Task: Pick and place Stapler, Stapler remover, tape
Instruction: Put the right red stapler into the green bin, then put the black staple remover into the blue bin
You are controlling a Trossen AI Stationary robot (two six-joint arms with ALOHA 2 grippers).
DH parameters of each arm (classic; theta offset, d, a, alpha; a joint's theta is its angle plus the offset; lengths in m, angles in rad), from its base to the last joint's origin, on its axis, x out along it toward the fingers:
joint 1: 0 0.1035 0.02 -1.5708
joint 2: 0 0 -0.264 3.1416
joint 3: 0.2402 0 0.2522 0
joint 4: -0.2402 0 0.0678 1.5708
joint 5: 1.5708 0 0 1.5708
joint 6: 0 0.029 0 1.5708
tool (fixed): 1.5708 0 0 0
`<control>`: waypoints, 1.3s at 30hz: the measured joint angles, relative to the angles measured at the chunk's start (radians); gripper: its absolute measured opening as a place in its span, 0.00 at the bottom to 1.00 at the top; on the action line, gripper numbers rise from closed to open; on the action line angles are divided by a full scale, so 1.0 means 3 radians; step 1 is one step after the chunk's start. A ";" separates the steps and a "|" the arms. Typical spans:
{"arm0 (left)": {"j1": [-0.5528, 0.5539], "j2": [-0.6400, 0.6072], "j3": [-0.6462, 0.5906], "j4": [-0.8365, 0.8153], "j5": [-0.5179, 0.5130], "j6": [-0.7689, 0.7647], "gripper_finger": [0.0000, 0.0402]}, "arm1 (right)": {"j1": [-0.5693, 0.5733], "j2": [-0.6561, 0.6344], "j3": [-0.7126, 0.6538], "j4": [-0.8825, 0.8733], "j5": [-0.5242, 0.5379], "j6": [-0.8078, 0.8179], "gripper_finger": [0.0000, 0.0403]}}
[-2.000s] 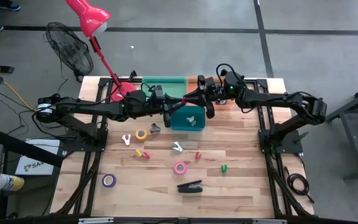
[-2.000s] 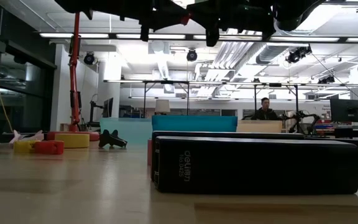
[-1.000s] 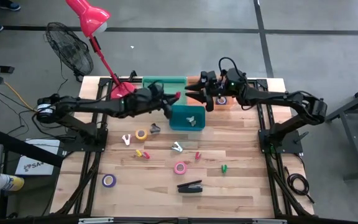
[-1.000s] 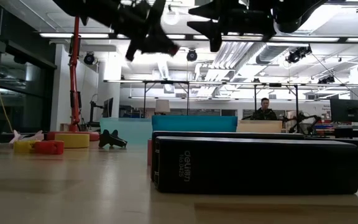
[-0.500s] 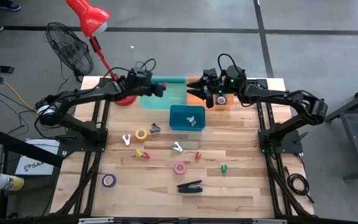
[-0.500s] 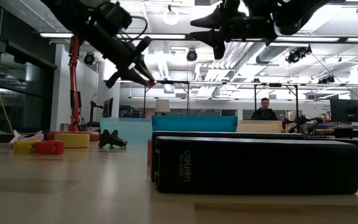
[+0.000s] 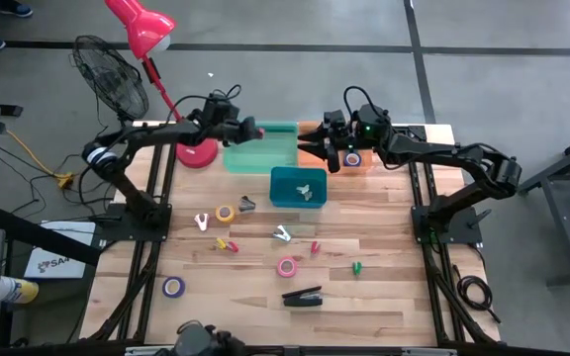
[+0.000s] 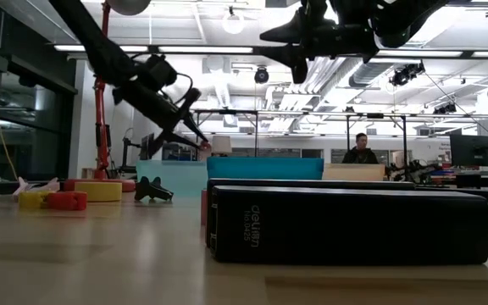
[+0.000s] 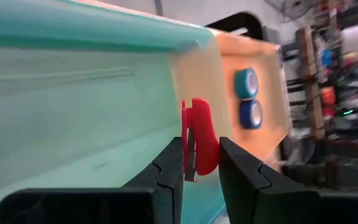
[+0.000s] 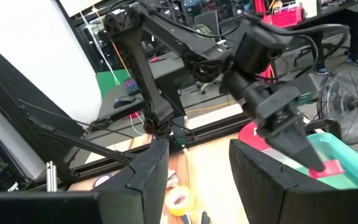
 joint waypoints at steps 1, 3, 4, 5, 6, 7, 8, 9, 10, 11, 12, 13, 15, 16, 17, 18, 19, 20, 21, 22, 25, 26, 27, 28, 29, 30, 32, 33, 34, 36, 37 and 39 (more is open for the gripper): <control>0.0036 0.0042 0.0000 0.0070 0.0072 -0.0075 0.17 | 0.0000 0.0000 0.0000 -0.0009 0.0000 0.0000 0.40; 0.0094 0.0117 0.0001 0.0160 0.0173 -0.0234 0.17 | 0.0001 0.0000 0.0000 -0.0031 0.0000 0.0000 0.40; 0.0113 0.0152 0.0001 0.0200 0.0200 -0.0317 0.17 | 0.0000 0.0000 0.0000 -0.0044 0.0001 0.0000 0.40; 0.0121 0.0186 0.0000 0.0227 0.0226 -0.0384 0.17 | 0.0000 0.0000 0.0000 -0.0059 0.0000 -0.0004 0.40; 0.0137 0.0211 0.0001 0.0244 0.0249 -0.0444 0.17 | 0.0000 0.0000 0.0000 -0.0072 0.0001 -0.0018 0.40; 0.0139 0.0230 0.0001 0.0248 0.0255 -0.0486 0.17 | 0.0000 0.0000 0.0000 -0.0082 0.0001 -0.0026 0.40; 0.0137 0.0253 0.0001 0.0255 0.0252 -0.0526 0.17 | 0.0000 0.0000 0.0000 -0.0090 0.0002 -0.0031 0.40; 0.0132 0.0283 0.0002 0.0258 0.0245 -0.0542 0.17 | 0.0000 0.0000 0.0000 -0.0101 0.0006 -0.0050 0.40; 0.0130 0.0314 0.0003 0.0258 0.0245 -0.0554 0.17 | 0.0000 0.0000 0.0000 -0.0116 0.0008 -0.0076 0.40; 0.0126 0.0343 0.0003 0.0263 0.0246 -0.0566 0.17 | 0.0000 0.0000 0.0000 -0.0130 0.0014 -0.0086 0.40; 0.0115 0.0367 0.0003 0.0268 0.0236 -0.0580 0.17 | 0.0000 0.0000 0.0000 -0.0137 0.0015 -0.0088 0.40; 0.0097 0.0400 0.0003 0.0279 0.0218 -0.0596 0.17 | 0.0000 0.0000 0.0000 -0.0139 0.0016 -0.0088 0.40; 0.0083 0.0449 0.0003 0.0267 0.0149 -0.0619 0.17 | 0.0000 0.0000 0.0000 -0.0138 0.0016 -0.0089 0.40; 0.0079 0.0465 0.0003 0.0271 0.0130 -0.0627 0.17 | 0.0000 0.0000 0.0000 -0.0138 0.0016 -0.0089 0.40; 0.0054 0.0475 0.0003 0.0287 0.0079 -0.0642 0.17 | 0.0000 0.0000 0.0000 -0.0139 0.0016 -0.0089 0.40; 0.0039 0.0485 0.0005 0.0288 0.0047 -0.0652 0.17 | 0.0000 0.0000 0.0000 -0.0139 0.0016 -0.0089 0.40; 0.0037 0.0490 0.0005 0.0273 0.0005 -0.0658 0.18 | 0.0000 0.0000 0.0000 -0.0139 0.0016 -0.0089 0.40; 0.0035 0.0493 0.0005 0.0262 -0.0019 -0.0659 0.19 | 0.0000 0.0000 0.0000 -0.0138 0.0016 -0.0089 0.40; 0.0034 0.0493 0.0005 0.0265 -0.0030 -0.0660 0.21 | 0.0000 0.0000 0.0000 -0.0139 0.0016 -0.0092 0.40; 0.0034 0.0493 0.0005 0.0272 -0.0037 -0.0660 0.24 | 0.0000 0.0000 0.0000 -0.0142 0.0016 -0.0103 0.40; 0.0039 0.0493 0.0005 0.0266 -0.0042 -0.0648 0.31 | 0.0000 0.0000 0.0000 -0.0156 0.0016 -0.0113 0.40; 0.0039 0.0493 0.0005 0.0270 -0.0041 -0.0644 0.33 | 0.0000 0.0000 0.0000 -0.0158 0.0016 -0.0113 0.40; 0.0039 0.0493 0.0005 0.0272 -0.0037 -0.0643 0.34 | 0.0000 0.0000 0.0000 -0.0158 0.0016 -0.0113 0.40; 0.0039 0.0493 0.0005 0.0270 -0.0032 -0.0643 0.35 | 0.0000 0.0000 0.0000 -0.0158 0.0016 -0.0113 0.40; 0.0038 0.0493 0.0005 0.0267 -0.0030 -0.0643 0.36 | 0.0000 0.0000 0.0000 -0.0158 0.0016 -0.0113 0.40; 0.0037 0.0493 0.0005 0.0266 -0.0030 -0.0642 0.37 | 0.0000 0.0000 0.0000 -0.0158 0.0016 -0.0113 0.40; 0.0037 0.0493 0.0005 0.0245 -0.0029 -0.0641 0.37 | 0.0000 0.0000 0.0000 -0.0159 0.0016 -0.0113 0.40; 0.0037 0.0493 0.0005 0.0223 -0.0029 -0.0641 0.37 | 0.0000 0.0000 0.0000 -0.0160 0.0016 -0.0113 0.40; 0.0037 0.0493 0.0005 0.0213 -0.0029 -0.0641 0.37 | 0.0000 0.0000 0.0000 -0.0160 0.0016 -0.0113 0.40; 0.0037 0.0493 0.0005 0.0221 -0.0018 -0.0640 0.38 | 0.0000 0.0000 0.0000 -0.0161 0.0016 -0.0113 0.40; 0.0037 0.0493 0.0005 0.0236 -0.0012 -0.0635 0.38 | 0.0000 0.0000 0.0000 -0.0161 0.0016 -0.0113 0.40; 0.0039 0.0493 0.0005 0.0314 0.0049 -0.0570 0.38 | 0.0000 0.0000 0.0000 -0.0161 0.0016 -0.0108 0.40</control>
